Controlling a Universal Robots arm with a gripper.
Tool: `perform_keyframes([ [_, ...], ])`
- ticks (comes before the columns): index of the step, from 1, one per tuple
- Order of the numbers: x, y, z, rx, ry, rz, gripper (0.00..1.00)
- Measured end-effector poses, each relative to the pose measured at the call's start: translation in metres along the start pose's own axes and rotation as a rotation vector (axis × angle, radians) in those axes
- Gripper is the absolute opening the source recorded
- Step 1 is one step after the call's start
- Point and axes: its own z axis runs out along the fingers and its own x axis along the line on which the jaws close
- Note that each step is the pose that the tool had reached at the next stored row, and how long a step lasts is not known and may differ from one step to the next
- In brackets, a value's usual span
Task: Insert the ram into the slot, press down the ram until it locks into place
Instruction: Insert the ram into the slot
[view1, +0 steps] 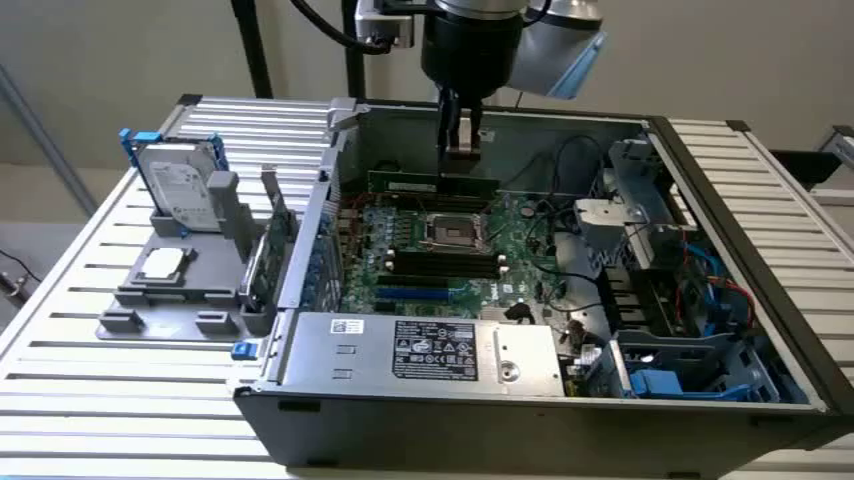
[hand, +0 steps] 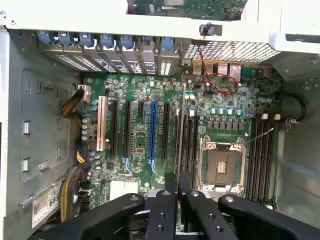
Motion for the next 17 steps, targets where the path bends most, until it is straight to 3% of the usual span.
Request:
perform_keyframes([
  [12, 0.0, -0.0011, 0.0007, -0.0001, -0.0001, 0.0, 0.13],
  [17, 0.0, -0.0229, 0.0012, -0.0002, -0.0006, 0.0, 0.13],
])
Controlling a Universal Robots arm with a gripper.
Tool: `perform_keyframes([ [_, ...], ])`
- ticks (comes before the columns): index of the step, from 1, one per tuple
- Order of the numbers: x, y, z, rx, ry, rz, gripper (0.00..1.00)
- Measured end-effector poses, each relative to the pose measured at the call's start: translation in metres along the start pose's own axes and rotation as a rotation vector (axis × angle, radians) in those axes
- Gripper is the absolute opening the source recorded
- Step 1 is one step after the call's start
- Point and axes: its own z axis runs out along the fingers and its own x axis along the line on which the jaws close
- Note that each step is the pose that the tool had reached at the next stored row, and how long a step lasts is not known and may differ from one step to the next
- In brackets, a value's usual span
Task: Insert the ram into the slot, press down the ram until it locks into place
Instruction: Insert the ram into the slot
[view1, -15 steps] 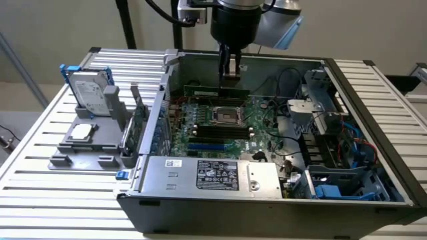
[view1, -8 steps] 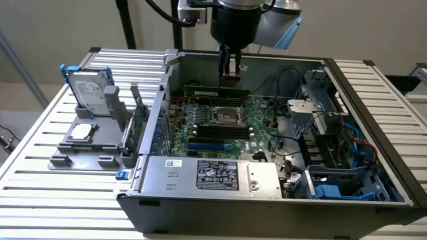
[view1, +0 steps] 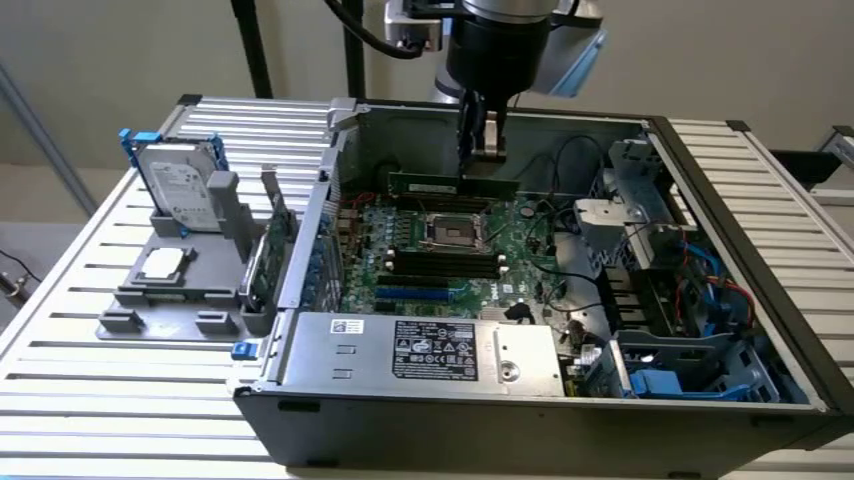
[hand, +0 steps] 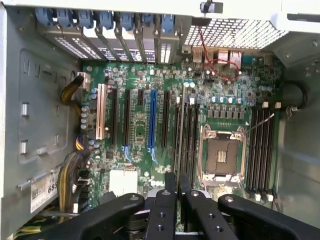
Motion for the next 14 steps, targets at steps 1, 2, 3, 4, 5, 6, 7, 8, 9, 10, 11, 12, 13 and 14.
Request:
perform_keyframes([
  [1, -0.002, -0.0028, 0.0002, 0.0, 0.0001, 0.0, 0.13],
  [2, -0.004, -0.0046, 0.0005, 0.0, 0.0001, 0.0, 0.13],
  [3, -0.006, -0.0055, 0.0008, 0.0001, 0.0, 0.0, 0.13],
  [4, -0.009, -0.0062, 0.0009, 0.0, 0.0002, 0.0, 0.13],
  [5, -0.01, -0.0065, 0.001, -0.0001, 0.0004, 0.0, 0.13],
  [6, -0.011, -0.0071, 0.0012, 0.0001, 0.0003, 0.0, 0.13],
  [7, -0.012, -0.008, 0.0013, 0.0, 0.0004, 0.0, 0.13],
  [8, -0.013, -0.009, 0.0014, 0.0, 0.0007, 0.0, 0.13],
  [9, -0.014, -0.0096, 0.0016, 0.0001, 0.0018, 0.0, 0.13],
  [10, -0.015, -0.0099, 0.0019, -0.0001, 0.0033, 0.0, 0.13],
  [11, -0.015, -0.01, 0.0023, -0.0001, 0.0048, 0.0, 0.13],
  [12, -0.015, -0.01, 0.0024, -0.0001, 0.0061, 0.0, 0.13],
  [13, -0.015, -0.01, 0.0024, -0.0002, 0.0071, 0.0, 0.13],
  [14, -0.015, -0.01, 0.0024, -0.0002, 0.0074, 0.0, 0.13],
])
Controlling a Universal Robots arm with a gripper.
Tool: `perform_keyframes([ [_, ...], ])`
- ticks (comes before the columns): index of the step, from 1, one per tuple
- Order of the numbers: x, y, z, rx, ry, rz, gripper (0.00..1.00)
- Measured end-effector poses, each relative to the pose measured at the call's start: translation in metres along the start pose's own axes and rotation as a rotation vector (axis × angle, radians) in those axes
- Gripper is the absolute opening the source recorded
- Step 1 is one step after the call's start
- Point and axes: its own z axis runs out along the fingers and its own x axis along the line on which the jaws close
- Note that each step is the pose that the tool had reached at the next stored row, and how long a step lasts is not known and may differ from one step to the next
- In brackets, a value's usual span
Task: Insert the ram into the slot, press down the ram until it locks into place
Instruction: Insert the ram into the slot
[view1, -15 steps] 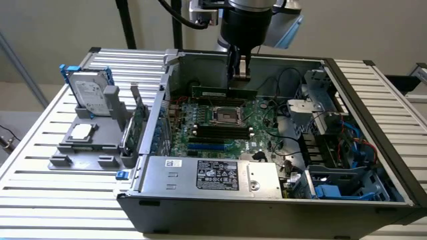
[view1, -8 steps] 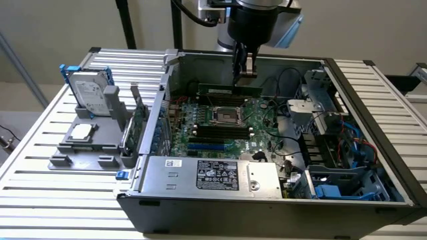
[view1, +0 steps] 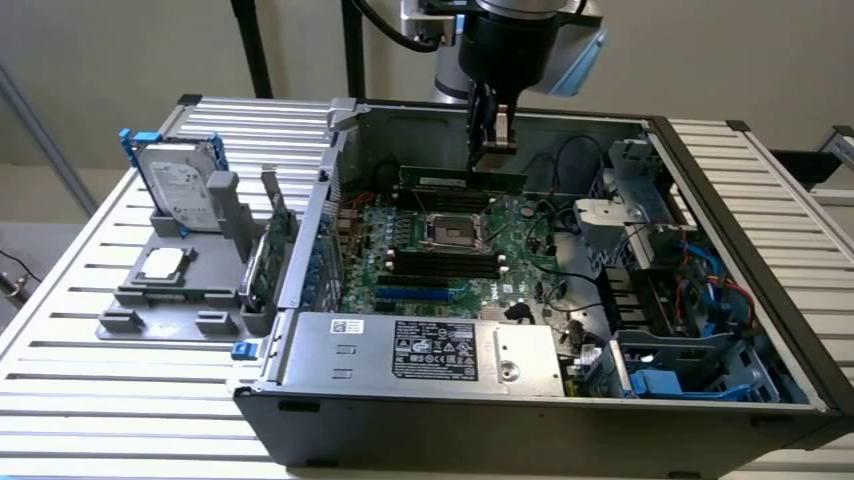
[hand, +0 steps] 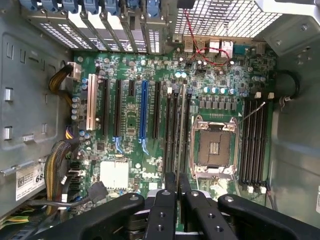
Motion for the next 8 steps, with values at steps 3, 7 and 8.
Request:
perform_keyframes([
  [3, -0.0001, 0.0, 0.0, 0.0001, 0.0001, 0.0, 0.13],
  [7, -0.0002, 0.0, 0.0034, 0.0018, 0.0002, 0.0, 0.13],
  [8, -0.0001, 0.0002, 0.0052, 0.0018, 0.0003, 0.0, 0.13],
])
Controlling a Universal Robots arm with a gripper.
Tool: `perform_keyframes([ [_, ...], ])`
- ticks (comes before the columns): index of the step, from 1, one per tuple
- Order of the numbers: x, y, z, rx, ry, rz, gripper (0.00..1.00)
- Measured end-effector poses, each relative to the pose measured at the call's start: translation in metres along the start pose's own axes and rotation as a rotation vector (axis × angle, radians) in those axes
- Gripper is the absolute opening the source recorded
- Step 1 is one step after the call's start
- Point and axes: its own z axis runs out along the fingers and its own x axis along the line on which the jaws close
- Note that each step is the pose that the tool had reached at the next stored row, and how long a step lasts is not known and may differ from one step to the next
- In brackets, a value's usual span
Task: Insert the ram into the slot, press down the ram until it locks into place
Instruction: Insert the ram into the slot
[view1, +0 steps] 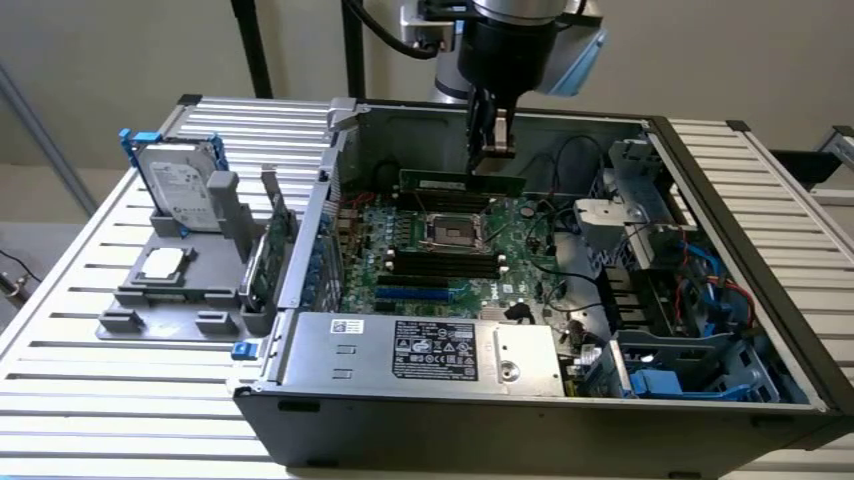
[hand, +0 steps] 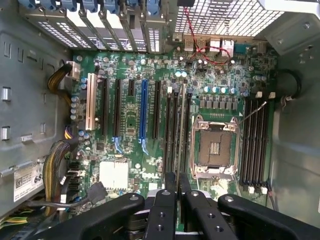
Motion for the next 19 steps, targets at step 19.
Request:
perform_keyframes([
  [19, 0.0, 0.0011, 0.0348, 0.0001, 0.0002, -0.01, 0.13],
])
